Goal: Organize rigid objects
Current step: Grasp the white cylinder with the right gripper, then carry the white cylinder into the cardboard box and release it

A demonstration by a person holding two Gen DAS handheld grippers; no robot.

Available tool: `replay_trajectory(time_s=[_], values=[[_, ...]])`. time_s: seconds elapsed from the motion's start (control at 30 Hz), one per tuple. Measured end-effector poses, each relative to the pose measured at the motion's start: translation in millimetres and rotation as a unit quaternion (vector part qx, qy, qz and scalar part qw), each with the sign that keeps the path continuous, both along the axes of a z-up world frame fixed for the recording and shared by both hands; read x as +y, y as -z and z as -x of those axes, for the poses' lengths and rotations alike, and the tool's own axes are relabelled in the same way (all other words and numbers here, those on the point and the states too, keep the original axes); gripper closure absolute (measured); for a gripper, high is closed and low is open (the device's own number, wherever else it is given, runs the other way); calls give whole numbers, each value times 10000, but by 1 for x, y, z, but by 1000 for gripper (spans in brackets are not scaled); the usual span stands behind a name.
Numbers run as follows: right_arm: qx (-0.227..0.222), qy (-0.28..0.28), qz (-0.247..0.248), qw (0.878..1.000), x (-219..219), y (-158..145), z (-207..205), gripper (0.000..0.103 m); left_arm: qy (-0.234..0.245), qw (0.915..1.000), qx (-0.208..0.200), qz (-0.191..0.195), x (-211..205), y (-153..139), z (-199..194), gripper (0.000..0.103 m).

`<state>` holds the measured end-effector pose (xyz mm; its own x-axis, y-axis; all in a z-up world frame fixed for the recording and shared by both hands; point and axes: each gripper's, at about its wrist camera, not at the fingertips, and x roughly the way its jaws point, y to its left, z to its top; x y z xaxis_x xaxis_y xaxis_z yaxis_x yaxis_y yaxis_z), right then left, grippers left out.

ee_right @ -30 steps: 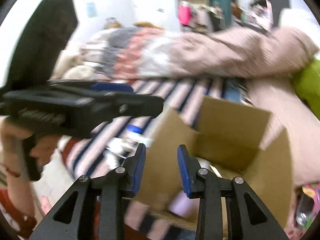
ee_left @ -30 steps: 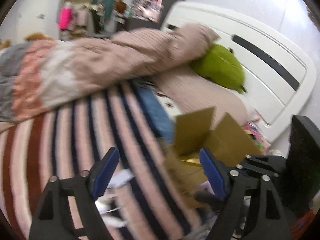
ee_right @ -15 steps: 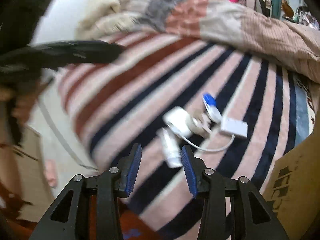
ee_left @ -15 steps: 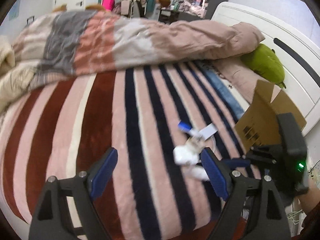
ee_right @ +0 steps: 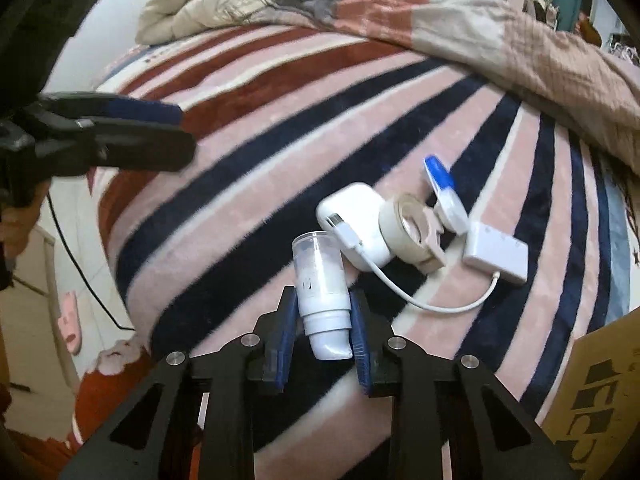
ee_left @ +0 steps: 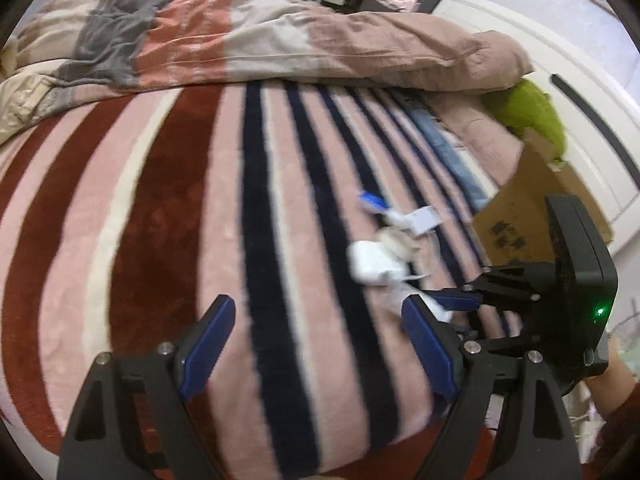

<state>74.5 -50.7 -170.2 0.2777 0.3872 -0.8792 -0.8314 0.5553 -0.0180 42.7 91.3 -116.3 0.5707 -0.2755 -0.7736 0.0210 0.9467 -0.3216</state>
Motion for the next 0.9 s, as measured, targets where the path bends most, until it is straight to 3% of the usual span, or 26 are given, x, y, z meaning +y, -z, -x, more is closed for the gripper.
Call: replay_trajectory(time_s=[0.2,0.27,0.33,0.43,0.7,0.9], values=[[-289,-224,-566,9977,-2,-51,19,82,540,9962,-352,592,-32,-37,0,21],[-369,-230,-804,9958,-6,-72,23,82,658,9939,-471,755,-40,-52,-2,25],[-468,-276,-1038,9931,-14,-91,24,82,869,9897,-548,993,-52,-70,-8,54],[-634,-184,-1296,9894,-31,-116,21,82,1022,9889,-667,853,-71,-95,-20,66],[-968,504,-1692,9795,-102,-160,3,82,1623,9820,-792,547,-157,-137,-65,67],[-883,1200,-1491,9775,-162,-169,-23,82,2067,9759,-427,561,-231,-128,-108,67]])
